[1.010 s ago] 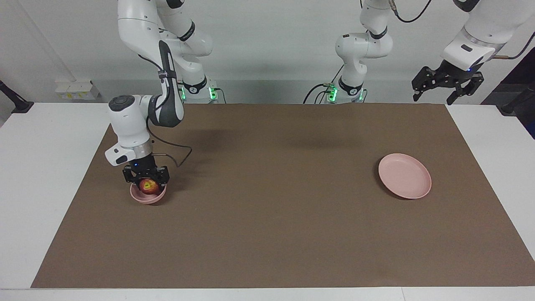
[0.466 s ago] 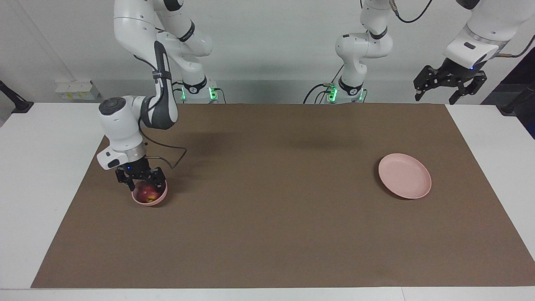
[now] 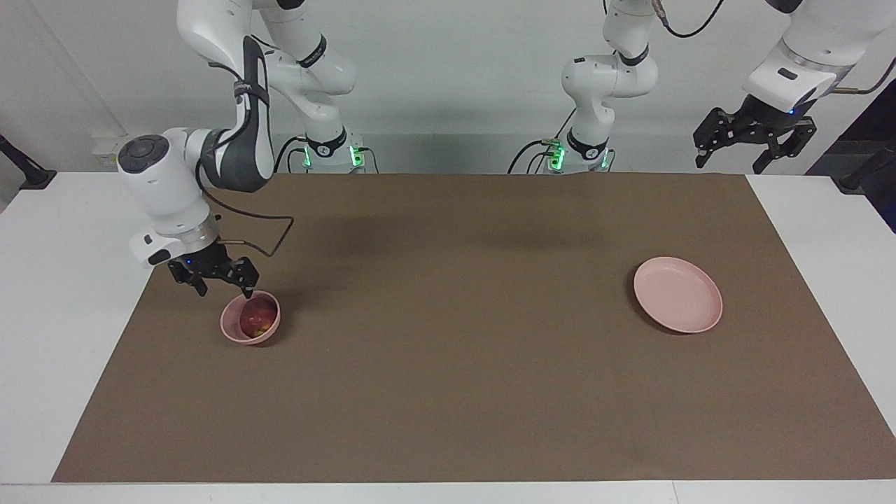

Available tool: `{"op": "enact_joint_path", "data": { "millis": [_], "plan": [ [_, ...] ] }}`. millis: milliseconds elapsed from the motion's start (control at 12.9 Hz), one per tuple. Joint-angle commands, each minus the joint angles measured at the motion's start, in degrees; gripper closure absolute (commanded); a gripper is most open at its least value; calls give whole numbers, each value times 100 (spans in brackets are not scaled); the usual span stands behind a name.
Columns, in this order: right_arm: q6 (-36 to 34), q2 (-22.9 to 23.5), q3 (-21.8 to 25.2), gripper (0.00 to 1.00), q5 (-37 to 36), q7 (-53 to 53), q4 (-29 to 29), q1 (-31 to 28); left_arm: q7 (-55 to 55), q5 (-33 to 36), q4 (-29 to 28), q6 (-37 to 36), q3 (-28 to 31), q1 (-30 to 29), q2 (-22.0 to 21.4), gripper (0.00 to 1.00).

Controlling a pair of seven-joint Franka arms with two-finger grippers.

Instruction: Move apple from plate to bowl

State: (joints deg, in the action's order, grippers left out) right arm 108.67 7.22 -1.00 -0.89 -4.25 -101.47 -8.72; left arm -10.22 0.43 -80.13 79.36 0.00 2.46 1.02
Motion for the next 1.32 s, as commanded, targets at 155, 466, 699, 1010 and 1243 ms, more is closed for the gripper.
{"op": "enact_joint_path", "data": {
  "millis": [155, 466, 699, 1010, 1243],
  "plan": [
    [-1074, -853, -154, 0, -52, 688, 13, 54, -33, -8, 33, -87, -18, -44, -32, 0],
    [-1996, -846, -154, 0, 10, 592, 704, 72, -33, -8, 33, -87, -18, -44, -32, 0],
    [-2254, -749, -207, 0, -7, 575, 1023, 99, -33, -8, 33, -87, -18, -44, -32, 0],
    [-2245, -661, -269, 0, 1, 583, 1181, 90, -33, -8, 33, -87, -18, -44, -40, 0],
    [-2175, -626, -260, 0, -51, 592, 1182, 90, -33, -8, 33, -87, -18, -44, -32, 0]
  ]
}}
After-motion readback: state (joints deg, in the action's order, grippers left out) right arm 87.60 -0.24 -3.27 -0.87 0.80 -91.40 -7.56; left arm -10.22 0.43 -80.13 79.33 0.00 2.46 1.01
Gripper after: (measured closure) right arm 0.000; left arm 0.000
